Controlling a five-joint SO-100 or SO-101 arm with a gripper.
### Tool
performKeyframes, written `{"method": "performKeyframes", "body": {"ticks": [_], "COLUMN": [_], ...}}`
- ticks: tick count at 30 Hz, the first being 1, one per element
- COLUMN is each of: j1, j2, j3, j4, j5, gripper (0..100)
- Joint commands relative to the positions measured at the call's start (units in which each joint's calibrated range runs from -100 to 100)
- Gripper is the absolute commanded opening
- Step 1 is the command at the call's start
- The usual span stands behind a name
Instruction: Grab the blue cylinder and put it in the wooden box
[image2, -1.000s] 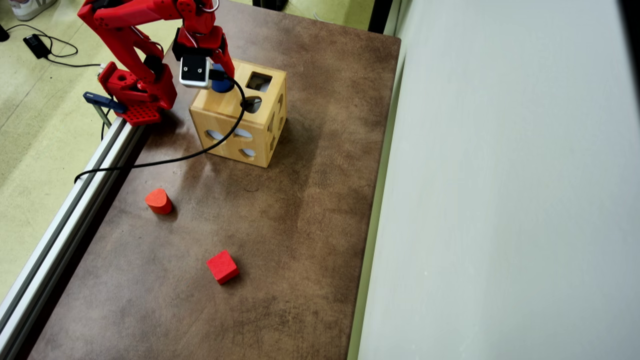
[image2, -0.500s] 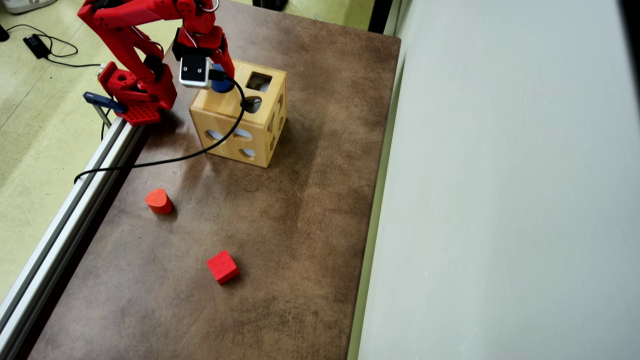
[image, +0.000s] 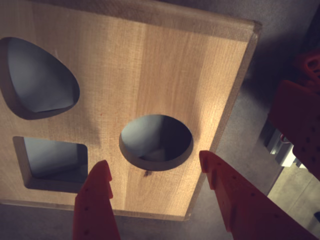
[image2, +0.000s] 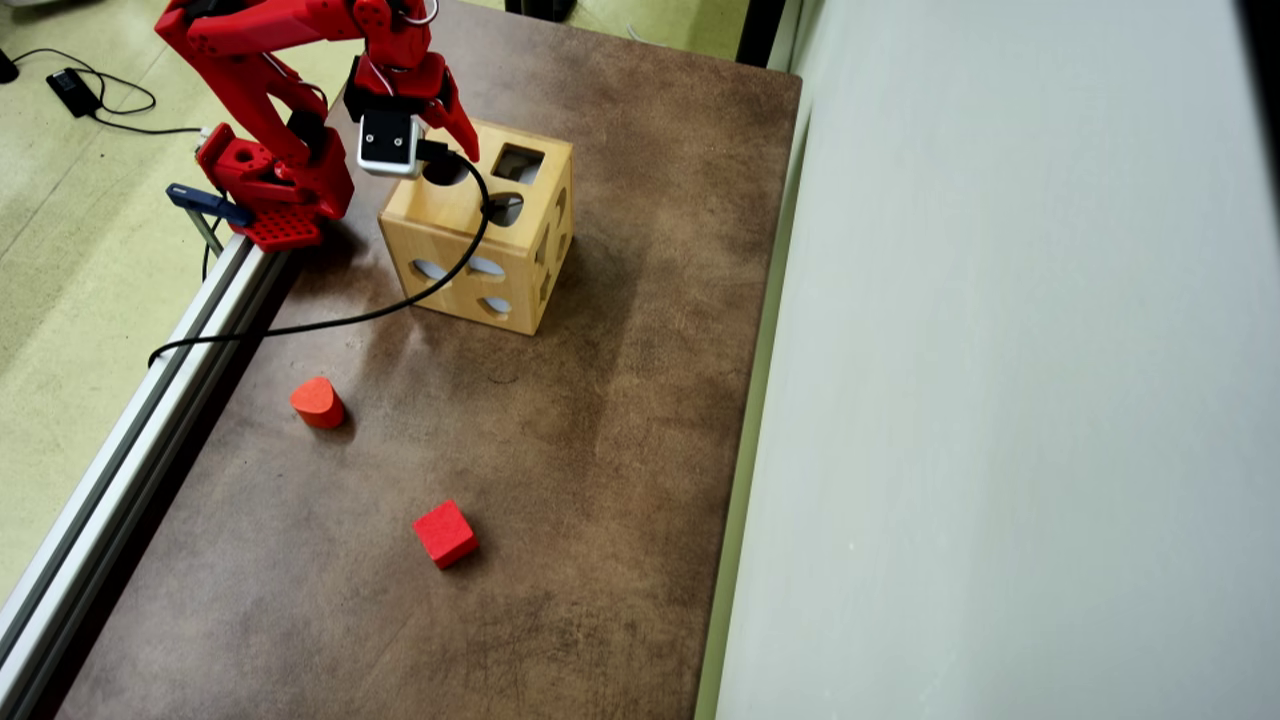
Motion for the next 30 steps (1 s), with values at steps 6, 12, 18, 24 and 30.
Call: {"method": "performKeyframes", "body": {"ticks": [6, 12, 18, 24, 30], "j1": [0.21, 0.28, 4.52, 14.62, 17.89], "j2": [-10.2, -23.88, -39.59, -50.37, -61.24], "j3": [-0.4, -0.4, -0.31, -0.31, -0.13], "j4": [0.49, 0.49, 0.49, 0.49, 0.49], "j5": [-0.15, -0.15, -0.2, -0.15, 0.0], "gripper": [9, 3, 3, 2, 2]}}
